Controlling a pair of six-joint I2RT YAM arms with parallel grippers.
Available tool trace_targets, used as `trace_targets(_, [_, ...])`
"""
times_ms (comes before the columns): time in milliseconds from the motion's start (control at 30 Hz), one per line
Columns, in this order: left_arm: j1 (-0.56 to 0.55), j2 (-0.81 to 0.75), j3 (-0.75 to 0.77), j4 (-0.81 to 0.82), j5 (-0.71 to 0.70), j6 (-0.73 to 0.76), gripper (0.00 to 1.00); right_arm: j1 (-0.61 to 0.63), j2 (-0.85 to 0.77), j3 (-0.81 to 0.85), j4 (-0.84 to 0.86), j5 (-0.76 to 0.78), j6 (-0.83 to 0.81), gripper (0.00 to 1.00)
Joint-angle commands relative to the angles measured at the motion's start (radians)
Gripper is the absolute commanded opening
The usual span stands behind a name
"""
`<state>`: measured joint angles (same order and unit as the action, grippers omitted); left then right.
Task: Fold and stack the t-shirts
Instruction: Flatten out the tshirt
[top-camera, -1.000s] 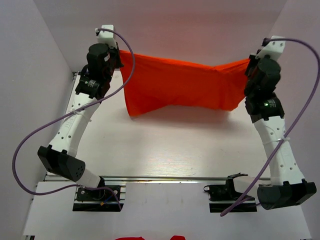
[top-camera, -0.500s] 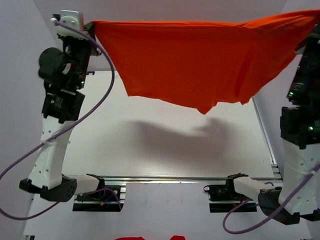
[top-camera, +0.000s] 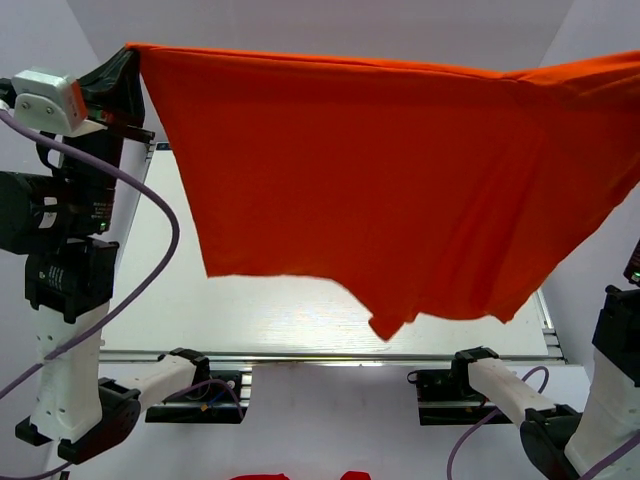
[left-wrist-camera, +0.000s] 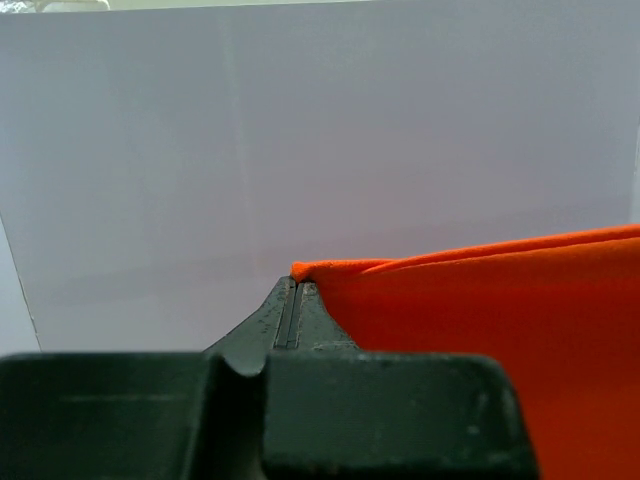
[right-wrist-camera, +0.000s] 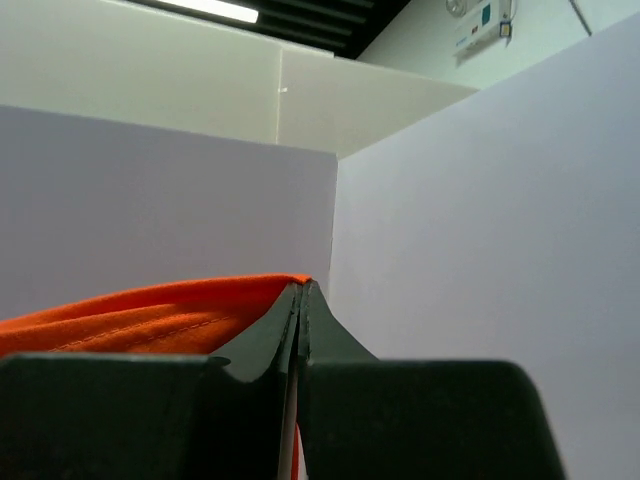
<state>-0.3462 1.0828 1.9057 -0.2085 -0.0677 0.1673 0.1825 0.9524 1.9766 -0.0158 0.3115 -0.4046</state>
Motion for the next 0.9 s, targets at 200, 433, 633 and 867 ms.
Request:
trace_targets(200, [0.015,0.040,-0.132,-0.023,-0.082,-0.051,0.00,-0.006,0.019,-0.261,0.080,0.058,-0.001,0.00])
trace_targets(433, [0.015,0.000,-0.482,0.070,-0.202,-0.187,0.00,-0.008,0.002,-0.694,0.263,0.086,0.140,0.00])
trace_targets(633, [0.015,0.054,-0.698,0.125,-0.300,-0.258,0.00,-0.012,0.139,-0.906,0.275,0.058,0.303,0.00])
trace_targets(867, [0.024,0.305,-0.732,0.211,-0.392,-0.285,0.00,-0.015,0.425,-0.842,0.272,-0.078,0.360,0.00])
